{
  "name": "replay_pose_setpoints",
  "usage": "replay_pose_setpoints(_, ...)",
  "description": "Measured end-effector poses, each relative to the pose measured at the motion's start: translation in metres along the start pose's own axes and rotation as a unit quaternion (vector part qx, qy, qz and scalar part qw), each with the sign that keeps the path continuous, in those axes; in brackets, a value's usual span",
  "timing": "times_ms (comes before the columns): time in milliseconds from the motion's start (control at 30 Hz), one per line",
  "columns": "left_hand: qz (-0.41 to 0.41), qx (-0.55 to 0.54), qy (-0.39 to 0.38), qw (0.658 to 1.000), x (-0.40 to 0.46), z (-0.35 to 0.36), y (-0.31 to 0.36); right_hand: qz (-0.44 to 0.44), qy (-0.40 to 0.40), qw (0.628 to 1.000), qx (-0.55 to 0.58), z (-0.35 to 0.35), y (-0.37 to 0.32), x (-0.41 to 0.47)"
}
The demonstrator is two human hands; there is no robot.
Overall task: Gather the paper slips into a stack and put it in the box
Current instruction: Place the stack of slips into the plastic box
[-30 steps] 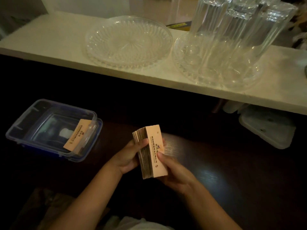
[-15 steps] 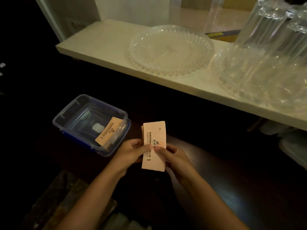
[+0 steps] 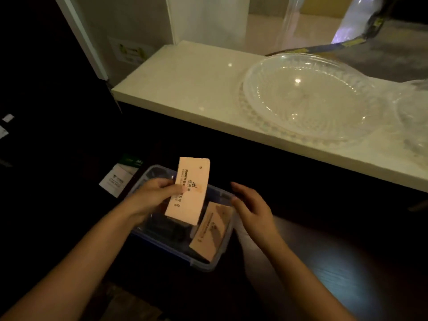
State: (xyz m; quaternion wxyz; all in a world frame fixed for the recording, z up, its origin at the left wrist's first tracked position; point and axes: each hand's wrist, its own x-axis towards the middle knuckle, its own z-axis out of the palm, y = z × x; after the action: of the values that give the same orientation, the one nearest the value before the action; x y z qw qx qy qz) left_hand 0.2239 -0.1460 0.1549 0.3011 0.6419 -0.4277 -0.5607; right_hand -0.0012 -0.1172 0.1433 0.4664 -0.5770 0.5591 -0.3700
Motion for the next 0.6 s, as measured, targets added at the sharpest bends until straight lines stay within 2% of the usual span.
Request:
replay_pose_setpoints(33,-0.012,0.012,-0.011,1.000,0.008,-0.014,-0.005,-0.072,-0.005,0.989,-0.130,0.002,0.005,0.002)
replay_pose_setpoints(100,-0.042,0.042,-0.040,0.997,0.023,-0.031,-0.019,-0.190,-0.056,0.916,-0.350,0.009,0.020,-0.001)
replay_pose_setpoints(167,-0.074,0.068,-0.072,0.992,0.034,-0.034,-0.033,-0.232,-0.125,0.850,-0.457,0.016,0.034,-0.008)
replay_pose_setpoints(233,-0.096,0.071,-0.102,0.988,0.043,-0.033,-0.042,-0.220,-0.176,0.816,-0.505,0.021,0.042,-0.013)
replay_pose_setpoints(400,-0.136,0.070,-0.147,0.977,0.047,-0.045,-0.063,-0.218,-0.178,0.782,-0.556,0.024,0.045,-0.013)
replay_pose_setpoints(600,-0.170,0.133,-0.154,0.964,0.044,-0.028,-0.070,-0.235,-0.189,0.774,-0.557,0.019,0.044,-0.013)
